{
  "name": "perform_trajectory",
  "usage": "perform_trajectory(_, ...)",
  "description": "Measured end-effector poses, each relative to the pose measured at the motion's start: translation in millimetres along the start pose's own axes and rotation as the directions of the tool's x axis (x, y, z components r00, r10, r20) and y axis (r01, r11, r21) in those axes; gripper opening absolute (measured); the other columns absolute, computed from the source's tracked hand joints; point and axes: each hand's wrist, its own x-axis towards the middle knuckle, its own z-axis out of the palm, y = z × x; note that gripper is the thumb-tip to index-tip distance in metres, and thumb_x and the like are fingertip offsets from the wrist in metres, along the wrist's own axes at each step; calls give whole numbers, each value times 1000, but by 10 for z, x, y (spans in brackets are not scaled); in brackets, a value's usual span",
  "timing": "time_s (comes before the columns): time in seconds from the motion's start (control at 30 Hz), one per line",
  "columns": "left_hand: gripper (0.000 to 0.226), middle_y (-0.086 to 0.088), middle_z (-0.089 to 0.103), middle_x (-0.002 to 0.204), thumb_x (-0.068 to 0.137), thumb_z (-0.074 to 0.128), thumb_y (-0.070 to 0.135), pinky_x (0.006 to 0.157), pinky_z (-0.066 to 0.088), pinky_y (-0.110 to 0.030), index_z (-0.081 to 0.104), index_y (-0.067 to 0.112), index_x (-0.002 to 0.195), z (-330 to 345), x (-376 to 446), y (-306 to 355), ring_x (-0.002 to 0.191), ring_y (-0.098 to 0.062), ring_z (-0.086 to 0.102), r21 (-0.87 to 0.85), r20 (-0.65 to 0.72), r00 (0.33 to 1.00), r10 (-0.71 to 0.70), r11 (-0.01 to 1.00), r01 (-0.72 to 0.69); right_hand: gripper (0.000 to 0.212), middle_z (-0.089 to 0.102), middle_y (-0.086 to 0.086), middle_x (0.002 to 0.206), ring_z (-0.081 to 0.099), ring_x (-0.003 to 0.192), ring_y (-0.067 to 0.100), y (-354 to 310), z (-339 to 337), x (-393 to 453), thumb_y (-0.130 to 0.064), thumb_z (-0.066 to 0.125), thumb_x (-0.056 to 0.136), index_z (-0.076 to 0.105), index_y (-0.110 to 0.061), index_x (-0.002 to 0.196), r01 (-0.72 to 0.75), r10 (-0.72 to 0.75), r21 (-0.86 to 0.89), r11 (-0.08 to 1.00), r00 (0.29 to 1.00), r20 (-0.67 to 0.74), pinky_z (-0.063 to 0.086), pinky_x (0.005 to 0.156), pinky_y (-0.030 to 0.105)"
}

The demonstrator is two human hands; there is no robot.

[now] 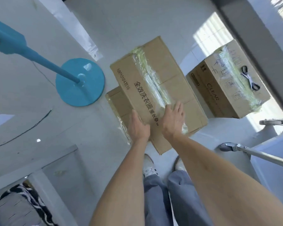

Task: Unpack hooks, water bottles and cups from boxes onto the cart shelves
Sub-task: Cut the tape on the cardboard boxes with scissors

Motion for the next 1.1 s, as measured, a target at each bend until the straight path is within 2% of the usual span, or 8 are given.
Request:
perform_trajectory(0.03,69,-12,40,150,82,56,11,106,41,-44,33,15,147,81,-44,103,135,-33,41,46,-5,1000,17,999,-17,34,7,29,159,3,150,41,40,32,-81,-4,48,91,45,-7,125,44,-43,-29,999,999,24,17,118,51)
perform_trajectory(0.1,75,-17,25,156,85,59,16,107,39,-48,26,20,152,220,-124,263,139,-35,34,184,-2,1000,24,983,-23,44,7,29,159,2,150,40,166,54,-171,-13,50,91,39,-10,133,-12,15,-46,999,998,54,13,119,51)
perform_trajectory(0.2,79,-21,15,159,88,64,20,114,30,-48,21,21,154,270,-139,366,145,-37,21,392,3,987,162,908,-150,59,7,32,158,5,149,42,366,-38,-78,4,48,83,34,-13,138,-208,208,-18,978,977,35,14,118,52)
perform_trajectory(0.33,79,-21,10,161,91,63,25,118,19,-48,18,21,155,273,-58,563,148,-36,13,511,30,966,258,826,-237,68,10,31,158,10,148,43,669,-165,175,9,49,77,33,-15,138,-279,279,-20,960,960,11,17,117,55)
perform_trajectory(0.53,58,-15,24,158,90,54,11,116,28,-43,39,18,145,773,65,1359,145,-32,26,484,56,912,407,788,-381,76,8,32,158,10,148,42,1181,-426,693,-12,66,86,22,-15,148,-356,354,9,935,932,74,20,116,50)
perform_trajectory(0.73,55,-16,25,158,91,45,10,116,25,-45,42,17,145,1772,240,2416,143,-34,27,537,130,875,467,708,-458,71,5,30,159,7,148,42,1929,-754,1406,-22,57,92,19,-16,152,-457,447,81,886,887,115,16,117,50)
perform_trajectory(0.93,54,-18,27,156,88,48,8,112,27,-44,41,17,141,2819,225,3159,141,-31,29,597,309,821,480,574,-561,59,17,29,156,16,145,40,2688,-894,1946,-7,51,86,33,-13,141,-578,568,157,801,816,111,22,115,49)
perform_trajectory(1.1,59,-17,26,157,85,49,-3,114,26,-46,43,18,140,3457,327,3463,142,-30,28,587,380,770,513,509,-629,65,16,29,156,15,146,41,3210,-814,2401,-13,63,84,32,-11,141,-644,631,203,738,764,130,21,117,50)
